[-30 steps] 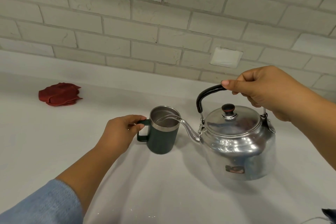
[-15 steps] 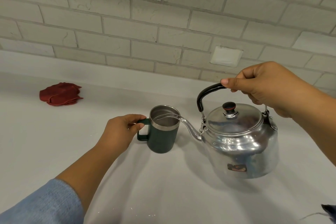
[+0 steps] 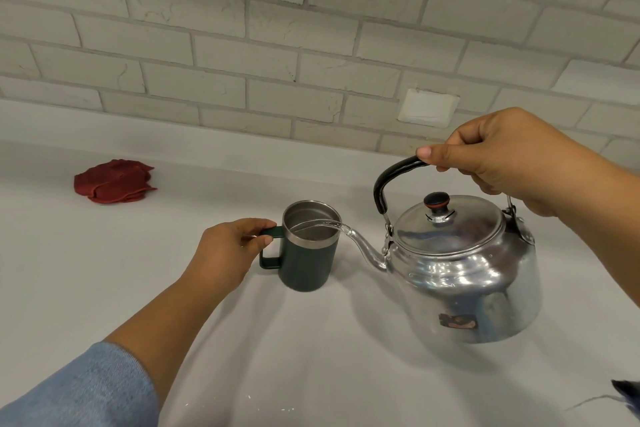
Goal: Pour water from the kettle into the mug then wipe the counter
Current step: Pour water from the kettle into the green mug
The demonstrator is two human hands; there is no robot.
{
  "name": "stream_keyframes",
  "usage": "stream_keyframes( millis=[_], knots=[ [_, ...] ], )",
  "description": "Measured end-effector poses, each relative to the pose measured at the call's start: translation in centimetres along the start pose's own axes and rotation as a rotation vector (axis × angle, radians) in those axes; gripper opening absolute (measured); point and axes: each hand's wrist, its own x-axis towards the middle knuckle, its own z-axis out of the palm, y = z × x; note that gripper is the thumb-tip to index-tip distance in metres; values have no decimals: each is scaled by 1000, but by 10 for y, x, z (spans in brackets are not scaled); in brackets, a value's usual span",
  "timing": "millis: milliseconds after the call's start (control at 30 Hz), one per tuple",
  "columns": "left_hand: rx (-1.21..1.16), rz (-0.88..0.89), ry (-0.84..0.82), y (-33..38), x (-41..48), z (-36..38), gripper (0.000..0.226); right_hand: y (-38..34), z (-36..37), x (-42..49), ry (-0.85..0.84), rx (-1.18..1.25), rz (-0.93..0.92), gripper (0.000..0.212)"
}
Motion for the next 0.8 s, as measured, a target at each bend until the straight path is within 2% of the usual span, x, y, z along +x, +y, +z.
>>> stream_keyframes(
  millis=[267, 800],
  knots=[
    [16, 7, 6, -1, 1, 1, 27, -6, -2, -6, 16, -39, 22, 37],
    [10, 12, 9, -5, 4, 2, 27, -10, -6, -5, 21, -102, -7, 40]
  ],
)
